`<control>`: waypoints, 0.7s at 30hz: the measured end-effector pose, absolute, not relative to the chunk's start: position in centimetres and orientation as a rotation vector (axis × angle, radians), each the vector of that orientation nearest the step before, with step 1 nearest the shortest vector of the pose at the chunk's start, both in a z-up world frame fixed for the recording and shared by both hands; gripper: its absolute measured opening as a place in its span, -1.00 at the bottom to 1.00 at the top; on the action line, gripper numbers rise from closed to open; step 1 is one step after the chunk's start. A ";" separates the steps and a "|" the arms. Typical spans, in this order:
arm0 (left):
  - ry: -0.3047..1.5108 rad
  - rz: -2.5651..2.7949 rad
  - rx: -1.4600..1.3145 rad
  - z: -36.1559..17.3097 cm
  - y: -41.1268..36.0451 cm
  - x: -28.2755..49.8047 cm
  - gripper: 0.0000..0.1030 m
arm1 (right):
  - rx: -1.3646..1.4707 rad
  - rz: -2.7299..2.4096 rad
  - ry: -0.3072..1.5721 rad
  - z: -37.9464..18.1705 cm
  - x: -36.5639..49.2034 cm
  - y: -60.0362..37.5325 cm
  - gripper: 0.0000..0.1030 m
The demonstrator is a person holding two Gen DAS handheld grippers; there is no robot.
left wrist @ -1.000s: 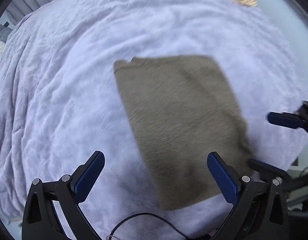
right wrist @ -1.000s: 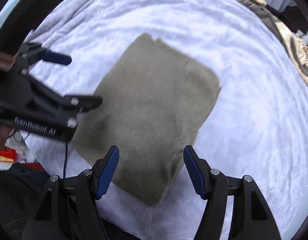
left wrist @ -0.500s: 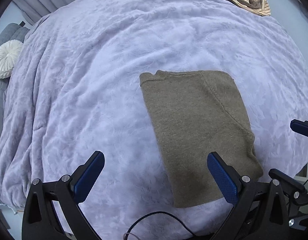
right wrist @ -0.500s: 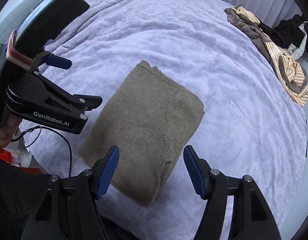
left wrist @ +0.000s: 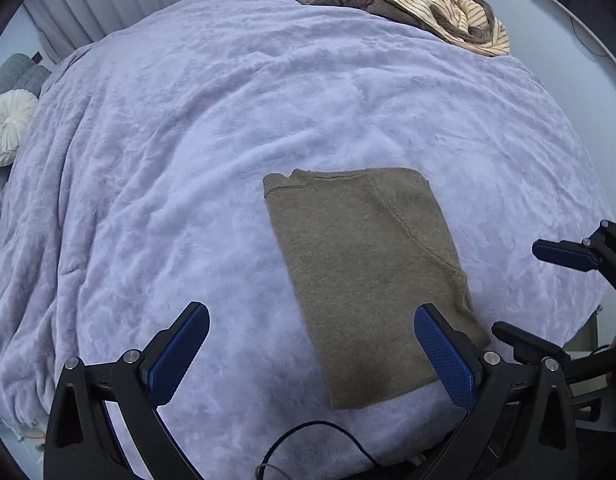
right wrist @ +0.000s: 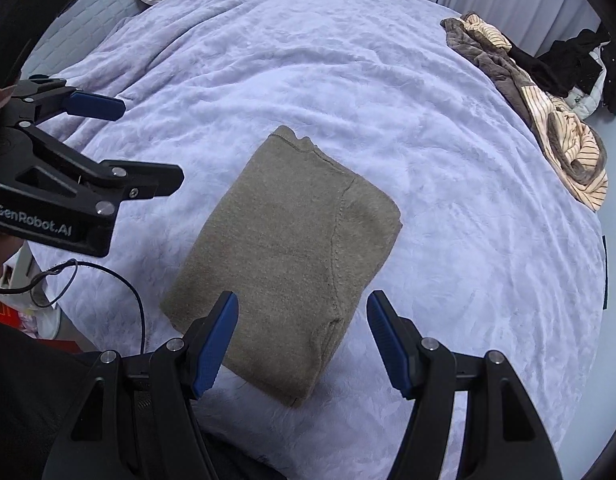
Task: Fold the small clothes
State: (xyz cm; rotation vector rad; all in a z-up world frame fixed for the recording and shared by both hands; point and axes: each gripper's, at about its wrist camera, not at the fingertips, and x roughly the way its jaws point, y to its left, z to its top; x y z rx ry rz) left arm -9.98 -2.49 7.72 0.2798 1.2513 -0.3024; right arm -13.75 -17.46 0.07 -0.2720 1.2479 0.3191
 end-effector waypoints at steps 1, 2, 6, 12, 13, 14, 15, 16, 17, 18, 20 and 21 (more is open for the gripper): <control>1.248 -0.289 0.307 7.6 -2.8 -10.1 1.00 | -0.273 0.315 1.248 0.1 -13.8 -17.4 0.37; 1.243 -0.285 0.318 7.7 -2.9 -10.2 1.00 | -0.274 0.310 1.248 0.1 -13.8 -17.4 0.37; 1.232 -0.235 0.323 8.1 -2.6 -10.4 1.00 | -0.277 0.298 1.248 0.3 -13.9 -17.4 0.37; 1.243 -0.182 0.326 8.5 -1.7 -10.2 1.00 | -0.276 0.293 1.246 0.5 -13.9 -17.4 0.37; 1.245 -0.184 0.327 8.4 -1.7 -10.1 1.00 | -0.276 0.293 1.245 0.5 -13.9 -17.4 0.37; 1.248 -0.186 0.326 8.4 -1.7 -10.1 1.00 | -0.276 0.292 1.243 0.6 -13.8 -17.4 0.37; 1.252 -0.191 0.324 8.4 -1.7 -10.1 1.00 | -0.275 0.291 1.241 0.6 -13.8 -17.4 0.37; 1.255 -0.191 0.324 8.3 -1.8 -10.1 1.00 | -0.274 0.290 1.239 0.7 -13.7 -17.3 0.37; 1.258 -0.190 0.326 8.3 -1.8 -10.1 1.00 | -0.273 0.291 1.238 0.7 -13.7 -17.3 0.37; 1.258 -0.192 0.326 8.3 -1.8 -10.1 1.00 | -0.272 0.291 1.238 0.7 -13.6 -17.3 0.37; 1.259 -0.190 0.326 8.2 -1.7 -10.1 1.00 | -0.274 0.290 1.239 0.7 -13.6 -17.3 0.37; 1.259 -0.190 0.323 8.2 -1.7 -10.1 1.00 | -0.271 0.291 1.239 0.7 -13.6 -17.3 0.37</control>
